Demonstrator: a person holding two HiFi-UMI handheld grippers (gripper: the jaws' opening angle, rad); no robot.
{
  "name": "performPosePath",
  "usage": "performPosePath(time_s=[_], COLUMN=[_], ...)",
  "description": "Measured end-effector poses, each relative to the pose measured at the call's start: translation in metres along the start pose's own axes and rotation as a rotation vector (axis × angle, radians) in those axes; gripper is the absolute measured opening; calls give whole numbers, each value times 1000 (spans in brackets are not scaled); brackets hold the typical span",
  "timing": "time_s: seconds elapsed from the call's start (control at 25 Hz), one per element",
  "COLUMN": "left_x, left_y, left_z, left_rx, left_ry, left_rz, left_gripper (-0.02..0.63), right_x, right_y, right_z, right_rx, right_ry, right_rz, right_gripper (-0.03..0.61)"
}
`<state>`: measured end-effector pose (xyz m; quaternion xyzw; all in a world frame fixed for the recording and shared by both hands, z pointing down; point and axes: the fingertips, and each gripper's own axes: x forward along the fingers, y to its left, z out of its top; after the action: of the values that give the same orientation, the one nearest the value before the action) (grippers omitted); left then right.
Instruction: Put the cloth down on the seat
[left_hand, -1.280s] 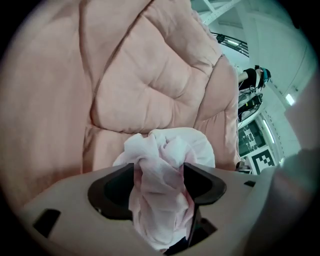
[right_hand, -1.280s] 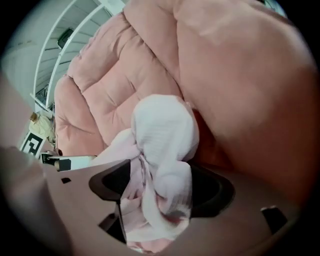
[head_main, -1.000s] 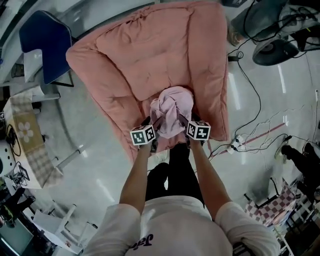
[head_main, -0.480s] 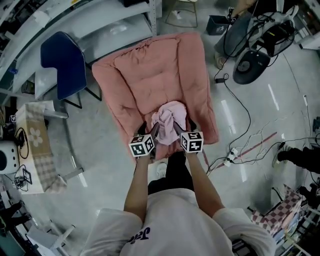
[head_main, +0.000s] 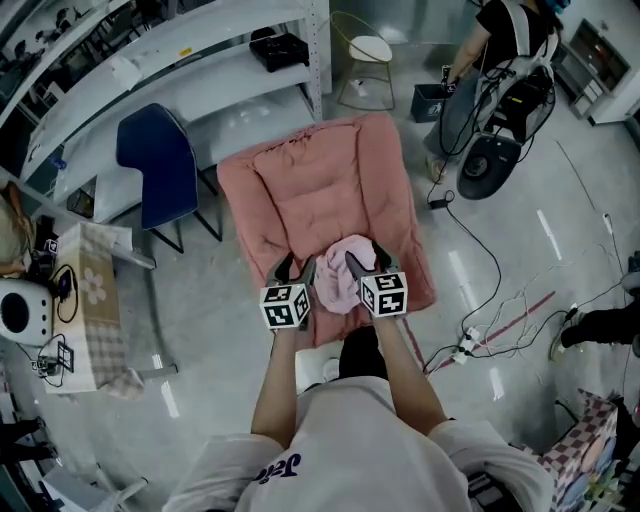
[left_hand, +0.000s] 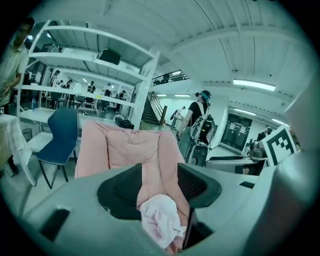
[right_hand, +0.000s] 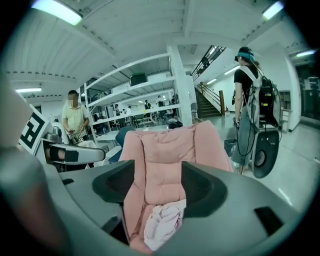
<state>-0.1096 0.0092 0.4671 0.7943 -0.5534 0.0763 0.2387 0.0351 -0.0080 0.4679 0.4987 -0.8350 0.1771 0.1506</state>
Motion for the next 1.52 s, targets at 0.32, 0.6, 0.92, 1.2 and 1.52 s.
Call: performPosePath(time_s=[0.32, 0.6, 0.92, 1.2, 1.52], left_x=[-41, -72, -112, -131, -133], left_y=[-29, -45, -68, -83, -85], left_z=[79, 128, 175, 195, 194], left_rx=[125, 133, 223, 257, 261], left_ry=[-125, -207, -349, -392, -388], left_rz=[-22, -60, -56, -58, -60], left_gripper=[168, 72, 17, 15, 15], right_x=[-44, -80, -116, -132, -138], right_y=[35, 56, 81, 90, 88], right_z=[86, 146, 188, 200, 201], right_rx=[-92, -145, -183, -262, -242], right_ry=[-167, -300, -392, -414, -418], right_rz=[18, 8, 19, -30, -30], right_gripper=[171, 85, 42, 15, 15])
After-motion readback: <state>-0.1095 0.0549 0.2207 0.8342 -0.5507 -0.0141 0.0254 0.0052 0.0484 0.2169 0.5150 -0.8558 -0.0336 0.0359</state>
